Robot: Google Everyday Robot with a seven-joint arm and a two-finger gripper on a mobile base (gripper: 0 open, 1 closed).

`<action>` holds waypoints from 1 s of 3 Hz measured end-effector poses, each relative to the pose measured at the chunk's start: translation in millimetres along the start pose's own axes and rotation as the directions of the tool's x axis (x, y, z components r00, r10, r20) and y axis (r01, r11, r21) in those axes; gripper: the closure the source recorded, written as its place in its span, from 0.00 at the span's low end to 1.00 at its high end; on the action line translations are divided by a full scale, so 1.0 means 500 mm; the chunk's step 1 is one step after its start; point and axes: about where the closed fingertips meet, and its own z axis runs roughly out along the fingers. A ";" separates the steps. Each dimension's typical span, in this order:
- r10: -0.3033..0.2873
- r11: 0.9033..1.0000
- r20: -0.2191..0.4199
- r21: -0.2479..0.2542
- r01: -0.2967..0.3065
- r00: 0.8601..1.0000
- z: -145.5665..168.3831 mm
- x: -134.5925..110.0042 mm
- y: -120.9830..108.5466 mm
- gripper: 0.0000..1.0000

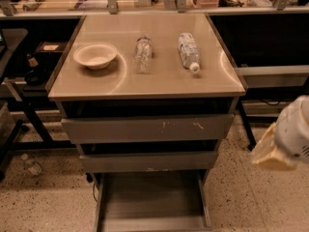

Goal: Close bottom drawer

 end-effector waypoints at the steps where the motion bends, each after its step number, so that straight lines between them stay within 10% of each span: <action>1: 0.054 0.993 -0.010 -0.107 -0.055 0.998 0.130 0.063 0.088 1.00; 3: 0.087 0.966 -0.006 -0.244 -0.086 0.996 0.272 0.169 0.296 1.00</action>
Offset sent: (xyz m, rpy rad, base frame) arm -0.1540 -0.0003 -0.1809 0.1312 0.2755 -0.0288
